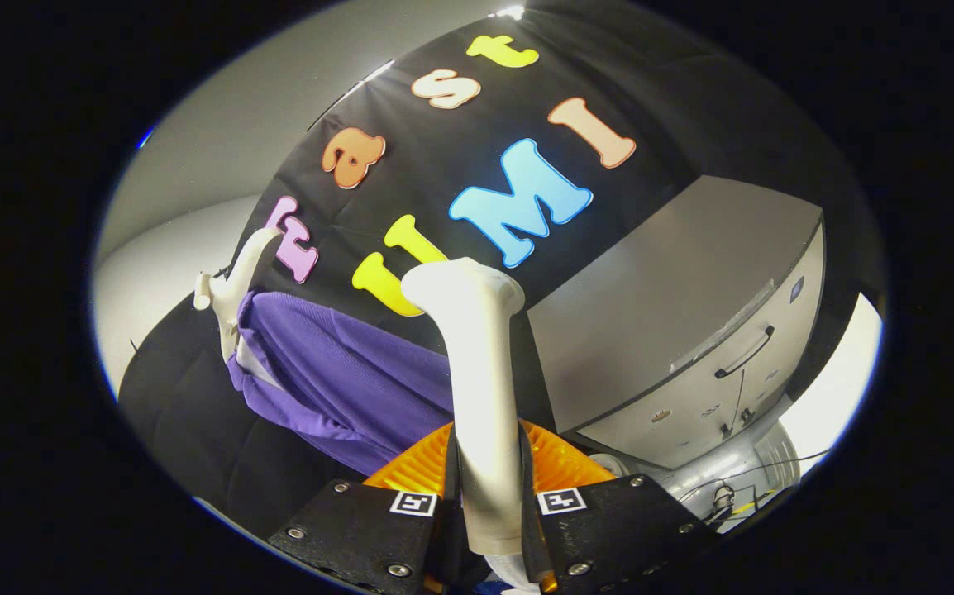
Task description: Iron the clothes twice with a garment steamer, once on the left side and once on the right side.
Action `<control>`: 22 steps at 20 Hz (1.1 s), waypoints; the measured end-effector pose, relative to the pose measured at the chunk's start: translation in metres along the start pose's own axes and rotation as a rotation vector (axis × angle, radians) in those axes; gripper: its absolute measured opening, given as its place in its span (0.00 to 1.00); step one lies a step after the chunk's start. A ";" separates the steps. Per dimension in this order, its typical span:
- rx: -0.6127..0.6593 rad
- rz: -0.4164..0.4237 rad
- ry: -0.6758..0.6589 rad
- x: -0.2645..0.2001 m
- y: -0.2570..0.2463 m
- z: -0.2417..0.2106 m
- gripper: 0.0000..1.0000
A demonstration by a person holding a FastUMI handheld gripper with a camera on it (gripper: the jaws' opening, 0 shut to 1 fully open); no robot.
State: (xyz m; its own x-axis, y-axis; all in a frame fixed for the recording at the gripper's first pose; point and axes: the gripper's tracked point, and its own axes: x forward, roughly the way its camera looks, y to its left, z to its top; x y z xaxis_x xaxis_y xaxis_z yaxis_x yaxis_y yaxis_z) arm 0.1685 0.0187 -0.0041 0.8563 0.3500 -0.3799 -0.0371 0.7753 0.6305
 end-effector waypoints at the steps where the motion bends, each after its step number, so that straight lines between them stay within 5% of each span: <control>1: -0.036 0.006 -0.005 0.002 0.009 -0.003 0.30; 22: -0.787 -0.098 -0.339 0.037 0.151 -0.020 0.30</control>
State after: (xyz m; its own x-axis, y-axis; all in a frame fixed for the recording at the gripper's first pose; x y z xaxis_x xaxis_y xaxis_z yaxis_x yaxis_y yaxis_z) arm 0.1847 0.1592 0.0639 0.9772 0.1841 -0.1062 -0.1942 0.9764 -0.0943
